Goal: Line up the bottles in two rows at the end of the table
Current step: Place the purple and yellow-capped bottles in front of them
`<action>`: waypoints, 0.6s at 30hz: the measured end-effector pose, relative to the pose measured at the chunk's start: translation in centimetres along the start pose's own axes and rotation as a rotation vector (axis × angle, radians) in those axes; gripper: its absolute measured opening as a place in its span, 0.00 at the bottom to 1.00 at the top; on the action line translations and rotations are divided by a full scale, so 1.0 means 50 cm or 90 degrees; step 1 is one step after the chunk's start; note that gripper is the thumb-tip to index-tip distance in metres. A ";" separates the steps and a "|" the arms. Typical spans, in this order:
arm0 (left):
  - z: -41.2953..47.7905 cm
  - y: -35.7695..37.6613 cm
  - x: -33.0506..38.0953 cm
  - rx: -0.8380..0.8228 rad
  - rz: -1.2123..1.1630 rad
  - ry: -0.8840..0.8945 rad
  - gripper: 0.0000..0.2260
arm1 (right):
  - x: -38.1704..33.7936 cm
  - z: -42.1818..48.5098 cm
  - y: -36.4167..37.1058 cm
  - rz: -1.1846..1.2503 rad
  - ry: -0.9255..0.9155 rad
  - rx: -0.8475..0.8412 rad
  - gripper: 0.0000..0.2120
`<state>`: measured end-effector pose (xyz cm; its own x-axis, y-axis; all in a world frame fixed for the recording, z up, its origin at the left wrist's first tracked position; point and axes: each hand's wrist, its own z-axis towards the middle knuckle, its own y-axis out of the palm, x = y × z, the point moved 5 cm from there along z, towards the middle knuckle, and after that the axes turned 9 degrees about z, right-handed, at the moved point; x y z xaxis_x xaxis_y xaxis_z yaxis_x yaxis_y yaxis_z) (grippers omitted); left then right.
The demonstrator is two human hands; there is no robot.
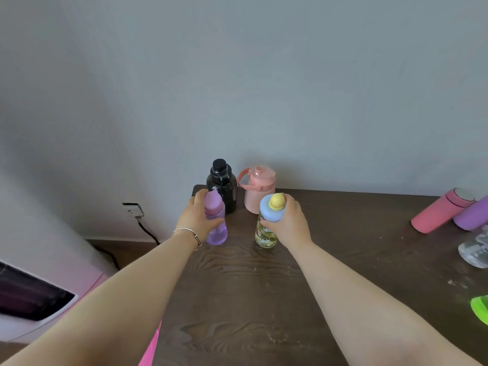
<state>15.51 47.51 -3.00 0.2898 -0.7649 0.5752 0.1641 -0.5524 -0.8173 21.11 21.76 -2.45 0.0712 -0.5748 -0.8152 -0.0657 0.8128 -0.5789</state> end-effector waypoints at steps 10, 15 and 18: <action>0.024 0.028 0.006 0.004 0.000 -0.014 0.37 | 0.018 0.027 0.049 0.017 -0.006 -0.037 0.39; 0.029 0.044 0.001 0.002 -0.015 -0.025 0.38 | 0.026 0.035 0.056 0.006 -0.030 -0.058 0.41; 0.028 0.055 0.005 -0.008 -0.010 -0.017 0.38 | 0.034 0.035 0.055 0.001 -0.051 -0.086 0.41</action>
<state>17.35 46.29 -5.14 0.3124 -0.7470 0.5869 0.1565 -0.5689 -0.8074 22.79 23.20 -5.38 0.1497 -0.5604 -0.8146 -0.1992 0.7899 -0.5800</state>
